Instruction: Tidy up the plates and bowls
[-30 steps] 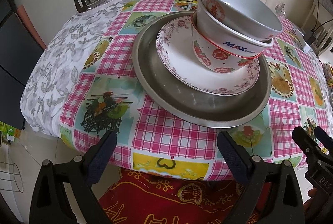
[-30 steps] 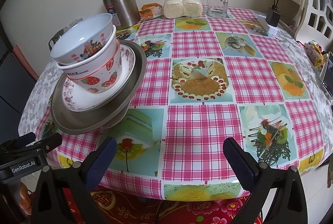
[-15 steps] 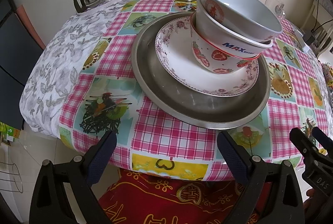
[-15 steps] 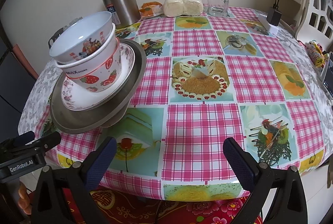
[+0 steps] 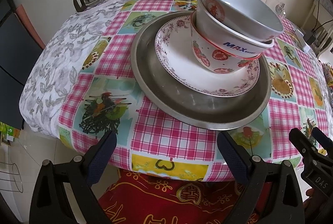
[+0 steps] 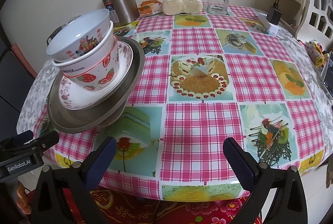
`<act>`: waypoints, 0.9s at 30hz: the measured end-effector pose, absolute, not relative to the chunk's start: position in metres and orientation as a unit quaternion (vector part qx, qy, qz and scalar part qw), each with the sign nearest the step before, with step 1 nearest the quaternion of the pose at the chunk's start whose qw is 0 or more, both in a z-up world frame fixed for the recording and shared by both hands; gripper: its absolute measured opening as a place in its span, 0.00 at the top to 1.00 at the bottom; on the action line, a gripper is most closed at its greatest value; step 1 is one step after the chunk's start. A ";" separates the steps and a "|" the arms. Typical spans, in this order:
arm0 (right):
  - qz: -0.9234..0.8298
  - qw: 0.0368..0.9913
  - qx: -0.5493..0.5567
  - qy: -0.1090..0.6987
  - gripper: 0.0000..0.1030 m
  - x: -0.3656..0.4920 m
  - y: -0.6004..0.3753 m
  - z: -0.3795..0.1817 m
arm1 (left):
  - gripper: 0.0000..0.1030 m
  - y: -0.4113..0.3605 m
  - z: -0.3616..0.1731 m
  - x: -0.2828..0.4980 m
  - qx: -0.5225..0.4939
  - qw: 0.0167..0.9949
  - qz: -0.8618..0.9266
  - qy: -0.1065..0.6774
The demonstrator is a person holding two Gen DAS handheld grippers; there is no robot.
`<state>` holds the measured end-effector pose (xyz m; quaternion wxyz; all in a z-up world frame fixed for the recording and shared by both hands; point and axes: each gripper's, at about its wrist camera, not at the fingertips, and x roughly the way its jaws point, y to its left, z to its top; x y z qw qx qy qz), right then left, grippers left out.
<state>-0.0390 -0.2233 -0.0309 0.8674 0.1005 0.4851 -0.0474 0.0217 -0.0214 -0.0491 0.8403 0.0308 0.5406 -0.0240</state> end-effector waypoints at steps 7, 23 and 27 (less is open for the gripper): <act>-0.049 0.866 0.100 0.488 0.00 -0.038 -0.225 -0.032 | 0.06 -0.020 -0.051 0.022 0.030 0.839 -0.024 0.542; -0.050 0.864 0.101 0.490 0.00 -0.039 -0.226 -0.033 | 0.06 -0.022 -0.046 0.019 0.032 0.846 -0.024 0.532; -0.050 0.864 0.101 0.490 0.00 -0.039 -0.226 -0.033 | 0.06 -0.021 -0.046 0.020 0.030 0.845 -0.026 0.533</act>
